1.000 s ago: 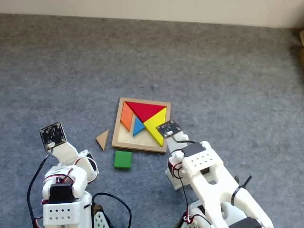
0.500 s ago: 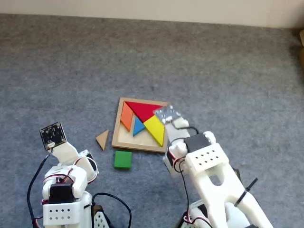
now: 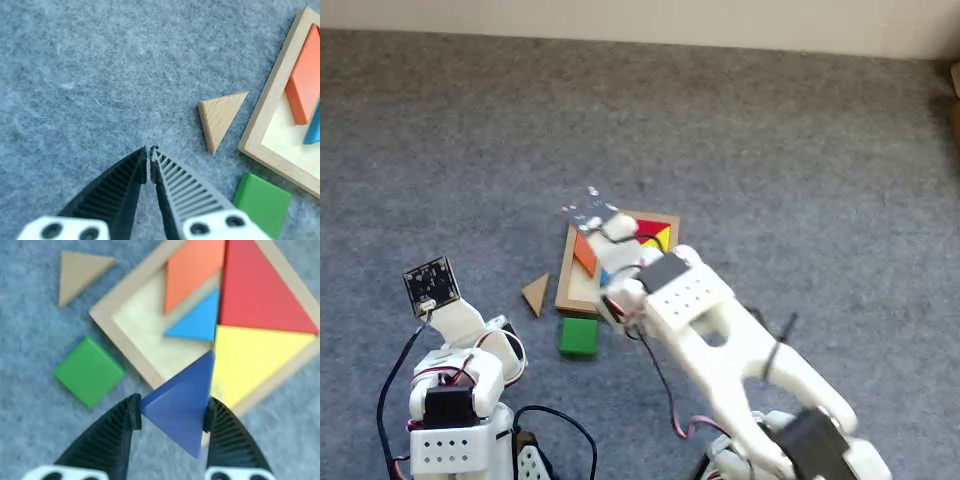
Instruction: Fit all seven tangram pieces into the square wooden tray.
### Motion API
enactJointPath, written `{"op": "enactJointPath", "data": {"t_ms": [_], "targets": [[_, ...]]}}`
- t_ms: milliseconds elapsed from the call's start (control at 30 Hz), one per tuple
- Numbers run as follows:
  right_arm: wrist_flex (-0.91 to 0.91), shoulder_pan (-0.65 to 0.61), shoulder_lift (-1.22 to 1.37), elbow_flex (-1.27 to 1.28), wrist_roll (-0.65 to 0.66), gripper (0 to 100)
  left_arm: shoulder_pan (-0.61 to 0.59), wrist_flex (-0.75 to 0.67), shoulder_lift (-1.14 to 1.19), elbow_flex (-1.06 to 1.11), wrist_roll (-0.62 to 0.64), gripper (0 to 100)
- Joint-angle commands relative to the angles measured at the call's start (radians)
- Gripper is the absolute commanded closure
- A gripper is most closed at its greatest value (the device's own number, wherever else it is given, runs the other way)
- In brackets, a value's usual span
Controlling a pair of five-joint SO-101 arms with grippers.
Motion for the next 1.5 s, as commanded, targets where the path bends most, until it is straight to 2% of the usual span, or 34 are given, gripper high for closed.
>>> {"op": "enactJointPath", "data": {"t_ms": [0, 133, 267, 467, 667, 800, 1033, 1167, 1333, 1467], "targets": [[-0.041, -0.044, 0.097, -0.157, 0.002, 88.5, 0.019, 0.005, -0.039, 0.019, -0.006, 96], [-0.041, -0.079, 0.222, -0.277, -0.009, 88.5, 0.019, 0.005, -0.039, 0.019, -0.006, 96], [-0.041, -0.087, 0.323, -0.383, -0.098, 88.5, 0.019, 0.005, -0.039, 0.019, -0.006, 96], [-0.041, -0.09, 0.42, -0.44, -0.118, 88.4, 0.019, 0.005, -0.039, 0.019, -0.006, 96], [-0.035, -0.12, 0.435, -0.438, -0.118, 75.1, 0.019, 0.005, -0.039, 0.019, -0.006, 96], [-0.033, -0.116, 0.432, -0.438, -0.118, 74.5, 0.019, 0.005, -0.039, 0.019, -0.006, 96], [-0.03, -0.113, 0.283, -0.426, -0.114, 74.3, 0.019, 0.005, -0.039, 0.019, -0.006, 96], [0.047, -0.036, 0.131, -0.386, -0.11, 74.5, 0.019, 0.005, -0.039, 0.019, -0.006, 96], [0.051, 0.064, 0.013, -0.314, -0.11, 74.9, 0.019, 0.005, -0.039, 0.019, -0.006, 96], [0.004, 0.065, 0.028, -0.225, -0.109, 84.9, 0.019, 0.005, -0.039, 0.019, -0.006, 96]]}}
